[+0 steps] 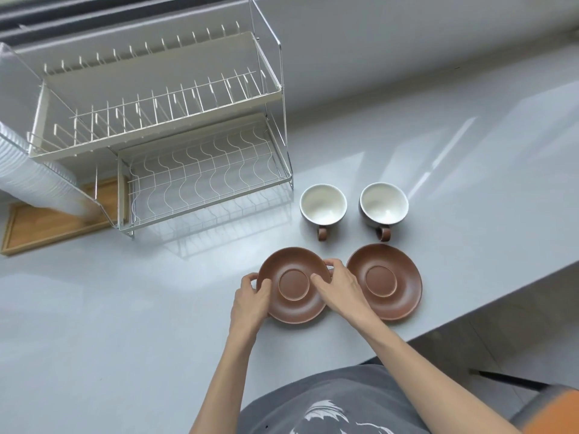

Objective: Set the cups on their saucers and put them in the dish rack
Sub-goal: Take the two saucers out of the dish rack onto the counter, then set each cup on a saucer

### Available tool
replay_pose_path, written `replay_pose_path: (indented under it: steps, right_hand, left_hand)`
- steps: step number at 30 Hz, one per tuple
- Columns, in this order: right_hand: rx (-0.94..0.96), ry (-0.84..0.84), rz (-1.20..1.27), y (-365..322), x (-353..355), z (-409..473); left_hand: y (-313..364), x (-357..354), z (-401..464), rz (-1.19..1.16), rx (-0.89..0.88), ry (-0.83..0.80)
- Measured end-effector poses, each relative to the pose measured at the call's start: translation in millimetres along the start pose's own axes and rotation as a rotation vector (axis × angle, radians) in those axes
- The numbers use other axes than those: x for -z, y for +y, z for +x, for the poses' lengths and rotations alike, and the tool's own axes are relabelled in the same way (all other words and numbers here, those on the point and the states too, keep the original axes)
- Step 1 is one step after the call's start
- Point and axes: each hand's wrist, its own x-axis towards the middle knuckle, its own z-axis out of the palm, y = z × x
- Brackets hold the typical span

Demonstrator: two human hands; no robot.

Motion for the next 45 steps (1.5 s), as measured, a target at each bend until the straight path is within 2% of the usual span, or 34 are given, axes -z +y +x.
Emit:
replay_pose_path:
  steps: [9, 11, 14, 16, 19, 22, 27, 31, 36, 45]
  right_hand:
    - [0.021, -0.034, -0.070, 4.5, 1.7, 4.9]
    - [0.023, -0.056, -0.089, 4.9, 3.8, 5.9]
    - [0.023, -0.115, -0.115, 4.1, 13.7, 8.6]
    - [0.050, -0.155, -0.161, 2.0, 23.3, 10.1]
    - [0.118, -0.134, -0.288, 0.4, 39.2, 10.5]
    - [0.190, -0.020, -0.383, -1.3, 60.8, 7.5]
    - [0.285, 0.270, -0.415, 1.0, 100.5, 7.1]
    - [0.283, 0.418, -0.355, 12.4, 129.2, 18.2]
    - [0.220, 0.449, -0.301, 25.3, 147.3, 35.0]
    - [0.042, 0.267, -0.014, 40.5, 167.1, 76.2]
  left_hand:
    - [-9.9, -8.1, 18.2, 0.149, -0.035, 0.046]
    - [-3.4, -8.3, 9.3, 0.276, -0.068, 0.059]
    - [4.4, -9.6, 0.3, 0.659, -0.184, 0.128]
    - [10.8, -10.7, -2.4, 0.819, -0.265, 0.192]
    - [26.9, -16.9, -1.9, 0.889, -0.332, 0.219]
    - [49.2, -31.2, -7.6, 0.919, -0.430, 0.236]
    - [78.2, -65.1, -12.3, 0.790, -0.679, 0.279]
    - [101.3, -101.2, -10.6, 0.636, -0.812, 0.223]
    - [117.6, -134.7, -3.1, 0.400, -0.729, 0.092]
    - [146.4, -163.3, 7.9, 0.117, -0.444, -0.151]
